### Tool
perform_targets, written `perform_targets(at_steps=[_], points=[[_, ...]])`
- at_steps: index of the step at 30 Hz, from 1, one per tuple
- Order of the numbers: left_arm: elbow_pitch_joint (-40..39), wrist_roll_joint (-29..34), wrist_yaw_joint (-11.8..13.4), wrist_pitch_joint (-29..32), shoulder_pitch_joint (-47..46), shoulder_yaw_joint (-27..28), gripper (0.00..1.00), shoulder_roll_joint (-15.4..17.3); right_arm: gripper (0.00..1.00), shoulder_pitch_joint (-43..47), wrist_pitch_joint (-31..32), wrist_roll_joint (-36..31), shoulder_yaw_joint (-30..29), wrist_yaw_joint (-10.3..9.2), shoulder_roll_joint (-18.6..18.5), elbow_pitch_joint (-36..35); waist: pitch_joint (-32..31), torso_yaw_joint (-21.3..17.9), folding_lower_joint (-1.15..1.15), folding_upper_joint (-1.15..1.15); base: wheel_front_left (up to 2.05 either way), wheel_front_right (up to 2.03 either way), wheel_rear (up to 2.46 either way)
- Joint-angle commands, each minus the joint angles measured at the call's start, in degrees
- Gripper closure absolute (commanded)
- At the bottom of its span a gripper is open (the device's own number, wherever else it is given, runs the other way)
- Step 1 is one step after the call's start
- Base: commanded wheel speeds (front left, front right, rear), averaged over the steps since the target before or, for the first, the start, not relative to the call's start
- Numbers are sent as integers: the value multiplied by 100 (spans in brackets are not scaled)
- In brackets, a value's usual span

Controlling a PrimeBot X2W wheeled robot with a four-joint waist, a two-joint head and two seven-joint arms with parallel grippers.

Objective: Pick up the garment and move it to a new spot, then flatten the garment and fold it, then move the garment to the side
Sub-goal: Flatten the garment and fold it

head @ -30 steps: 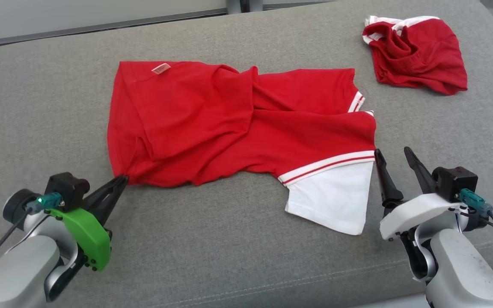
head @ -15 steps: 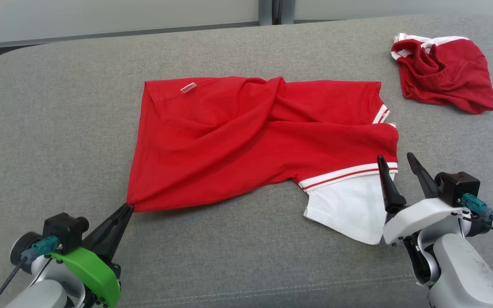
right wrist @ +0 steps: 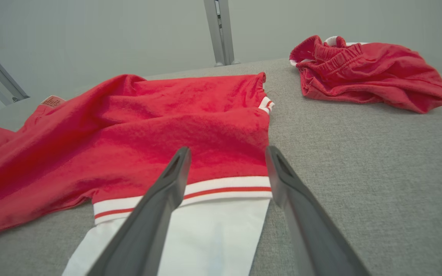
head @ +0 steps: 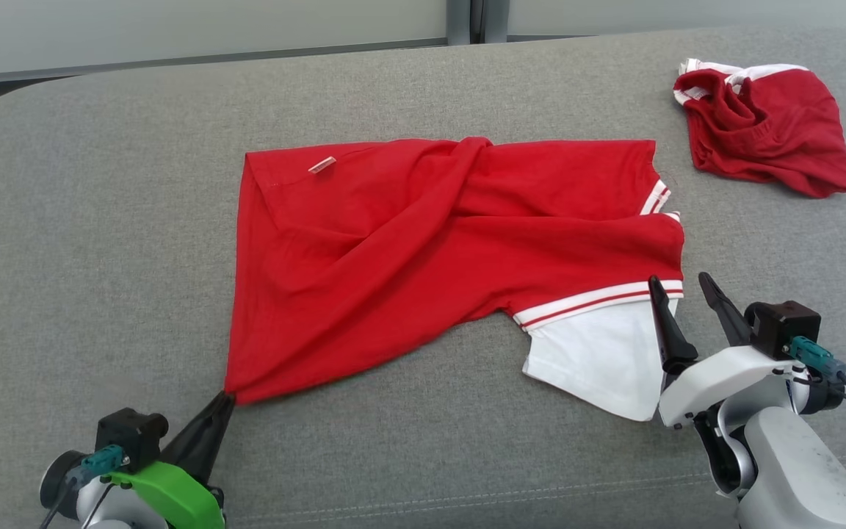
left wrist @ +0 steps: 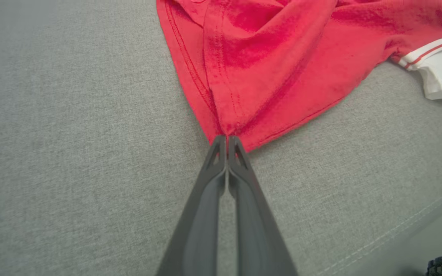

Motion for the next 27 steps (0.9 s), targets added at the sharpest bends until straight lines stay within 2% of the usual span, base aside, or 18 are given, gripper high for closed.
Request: perform_targets(at_steps=[1,2,3,4,5,9,15,27], points=[[87,127,44,-23,95,235,100,-100,0,-14,-11,35,16,-2,-28,23,-16,8,0,0,0,0,0],[101,276,102,-23,97,389,95,-157,0,-22,-12,42,19,-2,-31,28,-20,14,0,0,0,0,0],[95,376,150,-22,132,551,57,-228,0,-26,-13,42,23,-2,-42,34,-23,22,0,0,0,0,0],[92,457,163,-22,210,716,15,-314,0,-26,-14,42,22,-2,-49,38,-29,30,0,0,0,0,0],[99,573,167,-22,280,853,2,-374,0,-24,-15,42,20,-2,-54,42,-37,37,0,0,0,0,0],[168,806,143,-22,430,1154,0,-535,0,-9,-16,32,34,-2,-52,67,-74,45,0,0,0,0,0],[91,1148,132,-23,814,2016,0,-879,0,63,-22,43,36,-2,-60,92,-190,55,0,0,0,0,0],[-965,2585,162,-22,1541,3802,0,-1747,0,225,-42,13,-51,-2,-71,38,-479,71,0,0,0,0,0]])
